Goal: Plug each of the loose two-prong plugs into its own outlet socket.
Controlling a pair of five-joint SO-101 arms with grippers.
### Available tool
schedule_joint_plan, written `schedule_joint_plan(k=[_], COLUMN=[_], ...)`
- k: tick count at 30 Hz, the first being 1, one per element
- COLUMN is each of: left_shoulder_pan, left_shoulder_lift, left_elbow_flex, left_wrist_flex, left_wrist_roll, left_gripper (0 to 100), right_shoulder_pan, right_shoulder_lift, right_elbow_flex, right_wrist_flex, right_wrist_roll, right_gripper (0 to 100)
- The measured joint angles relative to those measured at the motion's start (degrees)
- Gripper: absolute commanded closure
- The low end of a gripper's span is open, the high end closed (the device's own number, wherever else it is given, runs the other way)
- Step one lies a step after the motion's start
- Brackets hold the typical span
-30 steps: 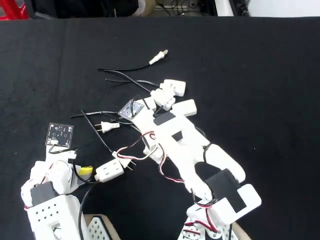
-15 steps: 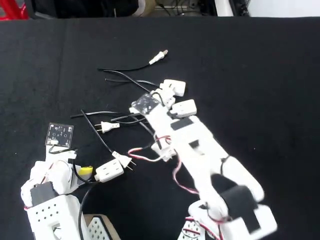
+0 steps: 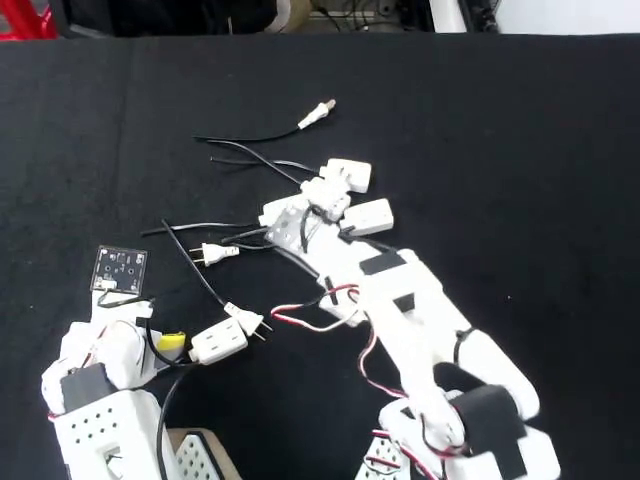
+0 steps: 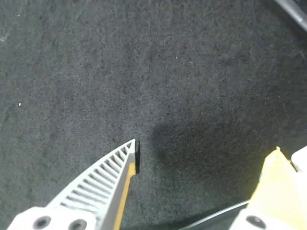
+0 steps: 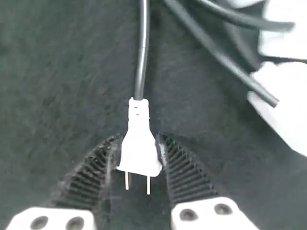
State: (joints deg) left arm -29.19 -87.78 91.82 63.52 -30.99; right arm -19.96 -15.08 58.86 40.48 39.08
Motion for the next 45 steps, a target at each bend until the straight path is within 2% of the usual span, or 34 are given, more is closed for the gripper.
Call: schedule_joint_plan(k=[4,6,11,17,21,28,36,45], left_shoulder_pan=[0.0,0.0,0.0,0.0,0.0,0.0,0.0,0.0], left_shoulder_lift=[0.0,0.0,0.0,0.0,0.0,0.0,0.0,0.0], left_elbow_flex=[0.0,0.0,0.0,0.0,0.0,0.0,0.0,0.0], left_wrist_flex=[0.0,0.0,0.0,0.0,0.0,0.0,0.0,0.0], left_wrist_roll=[0.0,0.0,0.0,0.0,0.0,0.0,0.0,0.0], left_gripper=[60,60,60,60,60,60,60,60], right_shoulder_pan=[-0.1,0.0,0.0,0.1,3.1,4.0,3.8,1.2], right_shoulder_lift=[1.8,1.8,2.0,2.0,2.0,2.8,8.9,10.5], right_elbow_flex=[-3.4,-4.3,-4.6,-9.4,-11.6,-12.6,-14.0,-15.6], right_wrist_flex=[6.0,8.4,10.2,18.0,18.5,14.8,14.2,18.8], right_wrist_roll=[7.7,9.3,10.1,10.1,10.5,10.5,10.5,10.5], right_gripper=[84.2,82.5,78.2,70.5,71.9,73.8,74.0,74.0])
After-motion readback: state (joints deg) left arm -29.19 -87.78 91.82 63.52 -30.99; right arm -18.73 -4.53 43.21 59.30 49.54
